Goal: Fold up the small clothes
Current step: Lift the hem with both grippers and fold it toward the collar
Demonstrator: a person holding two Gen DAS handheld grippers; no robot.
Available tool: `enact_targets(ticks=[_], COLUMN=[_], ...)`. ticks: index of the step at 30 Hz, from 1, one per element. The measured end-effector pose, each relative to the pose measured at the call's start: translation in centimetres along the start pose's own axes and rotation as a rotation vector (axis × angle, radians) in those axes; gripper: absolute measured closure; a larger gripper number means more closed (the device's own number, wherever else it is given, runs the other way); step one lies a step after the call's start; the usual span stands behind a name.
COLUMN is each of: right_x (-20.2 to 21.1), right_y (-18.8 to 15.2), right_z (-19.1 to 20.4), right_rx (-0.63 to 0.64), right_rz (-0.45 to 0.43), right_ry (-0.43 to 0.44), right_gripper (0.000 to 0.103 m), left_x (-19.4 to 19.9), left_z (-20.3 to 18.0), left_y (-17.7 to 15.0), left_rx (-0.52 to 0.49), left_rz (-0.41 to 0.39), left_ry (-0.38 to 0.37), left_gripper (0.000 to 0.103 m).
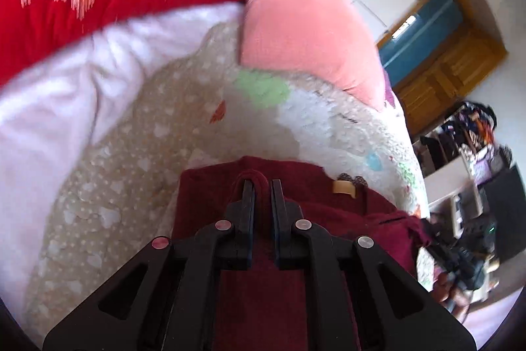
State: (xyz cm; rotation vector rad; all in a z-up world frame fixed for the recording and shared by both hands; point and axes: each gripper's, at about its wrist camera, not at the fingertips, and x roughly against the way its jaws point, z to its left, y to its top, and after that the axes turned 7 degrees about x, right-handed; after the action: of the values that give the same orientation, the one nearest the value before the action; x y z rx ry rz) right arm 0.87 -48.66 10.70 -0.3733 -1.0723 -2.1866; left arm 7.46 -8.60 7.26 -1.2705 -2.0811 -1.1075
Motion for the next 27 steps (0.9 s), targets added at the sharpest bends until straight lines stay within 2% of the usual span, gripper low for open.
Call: enact_targets(ticks=[2, 3, 4, 6, 7, 8, 9, 11, 13, 15, 17, 19, 20, 22, 23, 25, 27], right_x=[-0.5, -0.1, 0.4, 1.8, 2.9, 4.0, 5.0, 6.0, 5.6, 4.0, 2.1, 0.0, -1.0, -2.6, -3.1, -4.2, -4.7], right_y=[-0.2, -0.3, -0.3, -0.4, -0.4, -0.3, -0.2, 0.1, 0.2, 0.0, -0.4, -0.5, -0.6, -0.4, -0.1, 0.3, 0.4], right_z=[-1.2, -1.4, -1.6, -1.4, -1.3, -1.4, -1.5, -1.5, -0.2, 2.2, 3.7, 4.2, 3.9, 2.6, 1.6, -0.5, -1.2], right_rx=[-0.046, -0.056, -0.060, -0.054, -0.059, -0.074, -0.096, -0.106, -0.036, 0.103, 0.214, 0.263, 0.269, 0.260, 0.227, 0.150, 0.141], right_rz=[0.015, -0.002, -0.019, -0.055, -0.095, -0.145, -0.189, -0.204, -0.146, -0.081, -0.018, 0.017, 0.022, 0.018, 0.017, 0.027, 0.007], right_ry=[-0.023, -0.012, 0.007, 0.036, 0.025, 0.012, 0.013, 0.040, 0.010, -0.077, -0.141, -0.168, -0.195, -0.313, -0.340, -0.341, -0.341], right_gripper=[0.080, 0.079, 0.077, 0.055, 0.050, 0.042, 0.041, 0.041, 0.044, 0.056, 0.063, 0.063, 0.063, 0.063, 0.063, 0.063, 0.063], left_x=[0.0, 0.6, 1.4, 3.4, 4.2, 4.5, 4.6, 4.7, 3.9, 2.3, 0.4, -1.4, -2.9, -5.0, -5.7, -7.1, -7.5], left_z=[0.7, 0.8, 0.7, 0.7, 0.6, 0.5, 0.2, -0.7, -1.7, -2.8, -3.3, -3.5, -3.3, -2.6, -2.1, -0.8, -0.4], left_y=[0.4, 0.4, 0.5, 0.9, 1.0, 1.1, 1.1, 0.5, -0.1, -0.6, -1.0, -1.1, -0.9, -0.5, -0.2, 0.2, 0.3], left_rx=[0.029, 0.021, 0.004, -0.019, -0.024, -0.034, -0.050, -0.089, -0.131, -0.171, -0.184, -0.181, -0.175, -0.154, -0.137, -0.093, -0.087], left_rz=[0.017, 0.003, -0.036, -0.128, -0.151, -0.149, -0.139, -0.140, -0.131, -0.116, -0.095, -0.071, -0.057, -0.035, -0.027, -0.007, -0.016], left_ry=[-0.028, -0.030, -0.018, -0.011, -0.029, -0.040, -0.042, -0.027, 0.003, 0.042, 0.078, 0.111, 0.155, 0.226, 0.242, 0.256, 0.252], left_gripper=[0.088, 0.079, 0.059, 0.036, 0.034, 0.034, 0.034, 0.034, 0.034, 0.034, 0.034, 0.034, 0.034, 0.034, 0.034, 0.034, 0.034])
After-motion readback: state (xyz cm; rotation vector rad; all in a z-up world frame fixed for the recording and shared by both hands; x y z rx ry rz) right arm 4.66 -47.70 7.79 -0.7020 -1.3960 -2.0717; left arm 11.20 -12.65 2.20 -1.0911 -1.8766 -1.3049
